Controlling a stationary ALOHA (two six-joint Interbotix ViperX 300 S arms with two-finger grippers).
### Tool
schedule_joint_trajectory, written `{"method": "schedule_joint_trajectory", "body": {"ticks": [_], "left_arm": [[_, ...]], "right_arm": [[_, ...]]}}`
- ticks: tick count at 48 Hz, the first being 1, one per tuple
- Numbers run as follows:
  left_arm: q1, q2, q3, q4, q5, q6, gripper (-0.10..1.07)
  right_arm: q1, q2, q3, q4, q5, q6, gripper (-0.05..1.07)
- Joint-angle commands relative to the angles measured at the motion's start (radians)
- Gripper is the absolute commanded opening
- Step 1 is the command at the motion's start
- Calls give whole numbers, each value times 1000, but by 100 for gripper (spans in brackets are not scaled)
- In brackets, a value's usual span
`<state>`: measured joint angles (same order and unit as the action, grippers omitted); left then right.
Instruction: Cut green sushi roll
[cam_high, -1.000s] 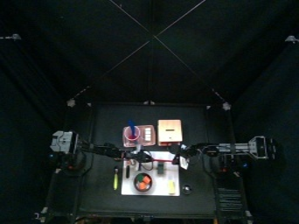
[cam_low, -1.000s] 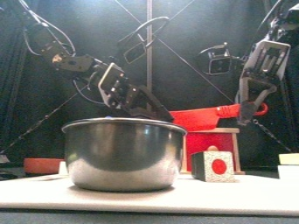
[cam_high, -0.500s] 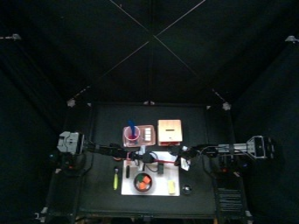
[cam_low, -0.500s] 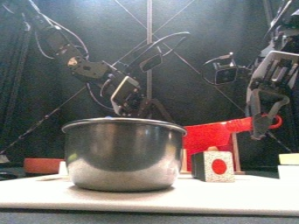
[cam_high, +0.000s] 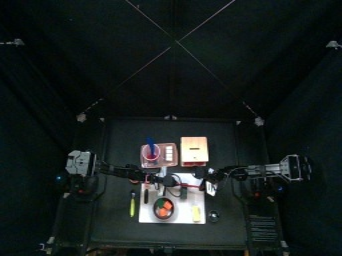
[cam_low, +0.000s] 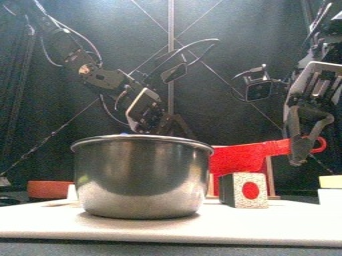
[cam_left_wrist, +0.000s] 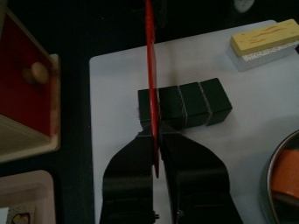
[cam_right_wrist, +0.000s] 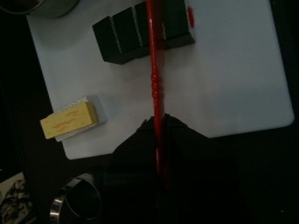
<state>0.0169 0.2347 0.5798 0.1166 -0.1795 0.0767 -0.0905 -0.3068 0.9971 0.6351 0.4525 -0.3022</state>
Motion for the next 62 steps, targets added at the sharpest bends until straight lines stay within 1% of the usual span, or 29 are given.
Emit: {"method": "schedule_joint_trajectory", "body": {"ticks": [1,12,28,45,56,62], "left_arm": [[5,-9,6,0,23,2,38],[-3,-9,11,-5,25,2,38],[5,-6,17,-5,25,5,38],[12,-5,20,-5,26,6,38],[12,2,34,-3,34,6,38],[15,3,46,-3,34,6,38]], "right_arm": [[15,-6,11,5,3,9,37],[17,-5,14,11,2,11,37],[15,-2,14,2,-21,9,37],[11,0,6,-67,-20,8,36],[5,46,5,-103,-29,8,36],[-12,77,-11,-161,-55,8,36]]}}
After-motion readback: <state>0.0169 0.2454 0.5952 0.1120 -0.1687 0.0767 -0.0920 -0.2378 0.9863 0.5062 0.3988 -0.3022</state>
